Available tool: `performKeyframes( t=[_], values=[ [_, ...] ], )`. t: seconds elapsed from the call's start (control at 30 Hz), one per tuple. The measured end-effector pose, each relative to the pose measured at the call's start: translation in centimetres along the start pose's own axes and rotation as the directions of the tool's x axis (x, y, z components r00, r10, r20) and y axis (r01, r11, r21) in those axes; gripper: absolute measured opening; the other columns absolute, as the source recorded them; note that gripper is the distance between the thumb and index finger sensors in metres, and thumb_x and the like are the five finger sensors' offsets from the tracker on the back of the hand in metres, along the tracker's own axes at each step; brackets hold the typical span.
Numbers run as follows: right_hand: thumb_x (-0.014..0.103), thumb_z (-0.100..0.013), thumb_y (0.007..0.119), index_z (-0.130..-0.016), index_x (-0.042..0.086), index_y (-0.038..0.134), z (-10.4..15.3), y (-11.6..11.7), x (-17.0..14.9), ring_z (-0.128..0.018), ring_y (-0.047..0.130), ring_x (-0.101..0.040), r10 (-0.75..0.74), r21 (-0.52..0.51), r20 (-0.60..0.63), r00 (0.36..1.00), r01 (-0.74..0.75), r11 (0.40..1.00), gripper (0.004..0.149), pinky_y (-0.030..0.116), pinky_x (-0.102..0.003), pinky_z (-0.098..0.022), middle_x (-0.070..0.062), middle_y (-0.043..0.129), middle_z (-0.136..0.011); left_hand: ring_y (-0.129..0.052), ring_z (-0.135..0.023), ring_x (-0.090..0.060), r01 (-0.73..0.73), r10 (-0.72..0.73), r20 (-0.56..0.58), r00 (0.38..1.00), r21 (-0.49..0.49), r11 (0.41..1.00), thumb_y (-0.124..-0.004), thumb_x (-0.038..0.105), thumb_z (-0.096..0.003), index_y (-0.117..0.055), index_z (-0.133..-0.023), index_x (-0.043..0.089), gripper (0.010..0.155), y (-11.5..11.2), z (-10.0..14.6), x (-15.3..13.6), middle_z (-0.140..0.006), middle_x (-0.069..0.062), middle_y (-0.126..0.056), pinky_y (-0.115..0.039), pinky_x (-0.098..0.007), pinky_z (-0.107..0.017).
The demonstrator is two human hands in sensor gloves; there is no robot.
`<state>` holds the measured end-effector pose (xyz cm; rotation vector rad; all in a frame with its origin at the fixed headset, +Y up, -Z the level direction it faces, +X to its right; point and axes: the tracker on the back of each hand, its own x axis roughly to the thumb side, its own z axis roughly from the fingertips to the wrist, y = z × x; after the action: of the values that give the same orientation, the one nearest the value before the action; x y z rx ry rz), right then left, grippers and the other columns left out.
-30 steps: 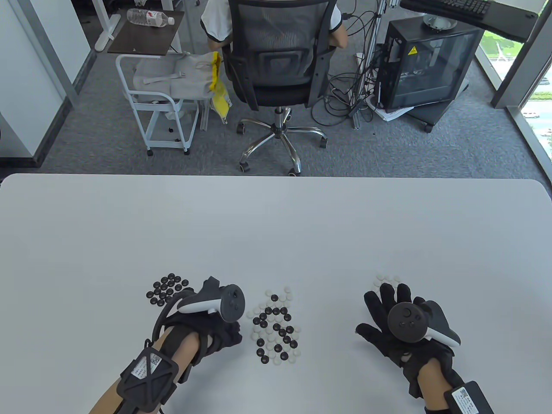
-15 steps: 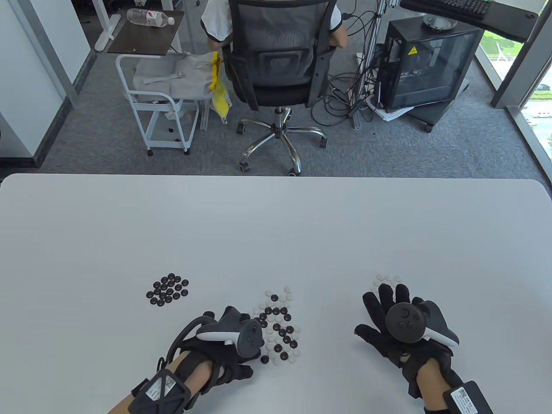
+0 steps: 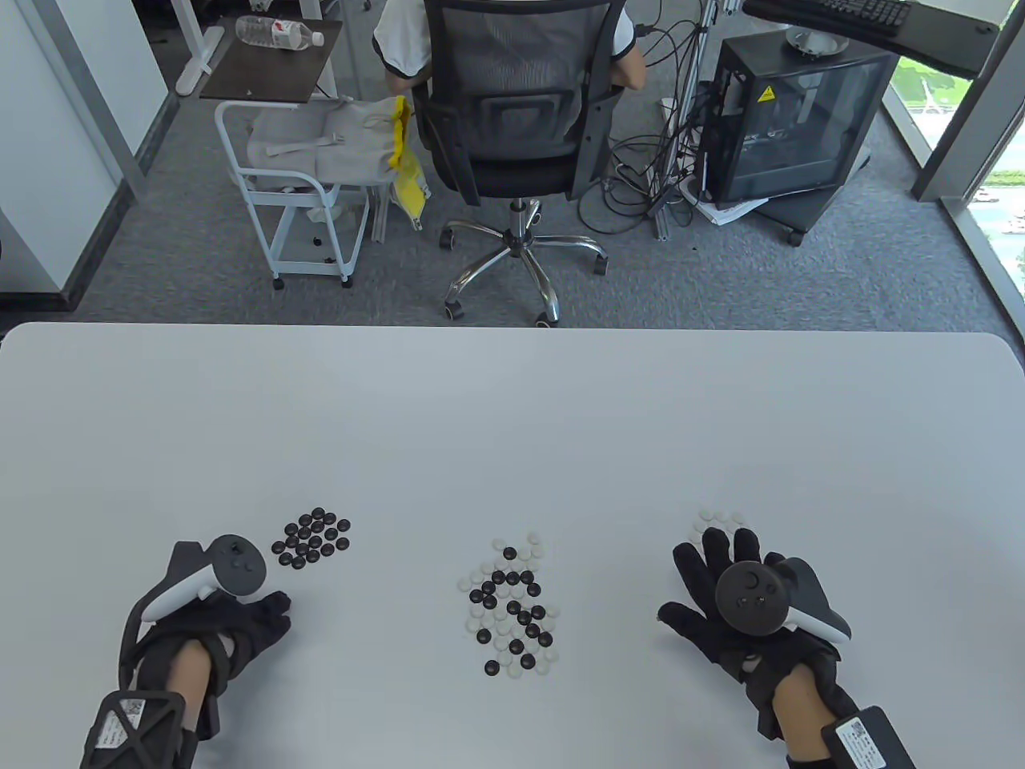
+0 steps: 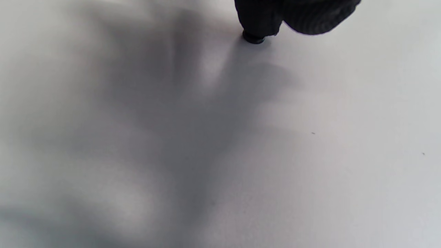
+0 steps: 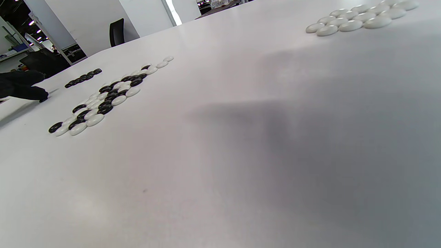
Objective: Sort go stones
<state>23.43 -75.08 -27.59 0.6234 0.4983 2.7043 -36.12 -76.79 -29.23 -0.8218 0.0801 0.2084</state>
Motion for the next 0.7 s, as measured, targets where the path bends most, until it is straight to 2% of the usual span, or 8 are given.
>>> performKeyframes(
  t=[0.1, 0.47, 0.57, 0.7],
  values=[
    [0.051, -0.062, 0.049, -0.119, -0.008, 0.023, 0.0, 0.0, 0.0, -0.087, -0.007, -0.071, -0.001, 0.003, -0.003, 1.0, 0.001, 1.0, 0.086, 0.004, -0.087, -0.05, -0.051, 0.004, -0.109, 0.019, -0.093, -0.054, -0.082, 0.082, -0.017, 0.996, 0.002, 0.997, -0.052, 0.052, -0.0538, -0.043, -0.116, 0.036, 0.065, 0.9, -0.9, -0.9, -0.111, -0.022, 0.016, -0.003, -0.083, -0.056],
    [0.051, -0.062, 0.049, -0.119, -0.008, 0.023, 0.1, 0.0, -0.2, -0.087, -0.007, -0.071, -0.016, -0.001, -0.009, 1.0, 0.016, 1.0, 0.086, 0.004, -0.087, -0.05, -0.051, 0.004, -0.109, 0.02, -0.093, -0.054, -0.151, 0.151, -0.056, 0.987, 0.003, 0.988, -0.05, 0.052, -0.053, -0.043, -0.116, 0.036, 0.066, 3.1, -3.1, -0.7, -0.111, -0.022, 0.017, -0.003, -0.083, -0.056],
    [0.051, -0.063, 0.049, -0.119, -0.008, 0.023, 0.1, -0.1, -0.3, -0.087, -0.007, -0.071, -0.019, 0.001, -0.011, 1.0, 0.019, 1.0, 0.086, 0.004, -0.087, -0.05, -0.051, 0.004, -0.109, 0.02, -0.093, -0.054, -0.155, 0.155, -0.057, 0.986, 0.002, 0.988, -0.05, 0.052, -0.0531, -0.043, -0.117, 0.035, 0.066, 3.4, -3.2, -0.5, -0.11, -0.022, 0.017, -0.002, -0.083, -0.056],
    [0.051, -0.062, 0.049, -0.119, -0.008, 0.023, 0.2, -0.2, -0.3, -0.087, -0.007, -0.071, -0.021, -0.006, -0.011, 1.0, 0.021, 1.0, 0.086, 0.004, -0.087, -0.05, -0.051, 0.004, -0.109, 0.021, -0.093, -0.054, -0.101, 0.102, -0.023, 0.994, 0.033, 0.994, -0.05, 0.052, -0.0529, -0.043, -0.117, 0.034, 0.067, 4.3, -2.0, 1.1, -0.11, -0.022, 0.017, -0.002, -0.083, -0.056]
  ],
)
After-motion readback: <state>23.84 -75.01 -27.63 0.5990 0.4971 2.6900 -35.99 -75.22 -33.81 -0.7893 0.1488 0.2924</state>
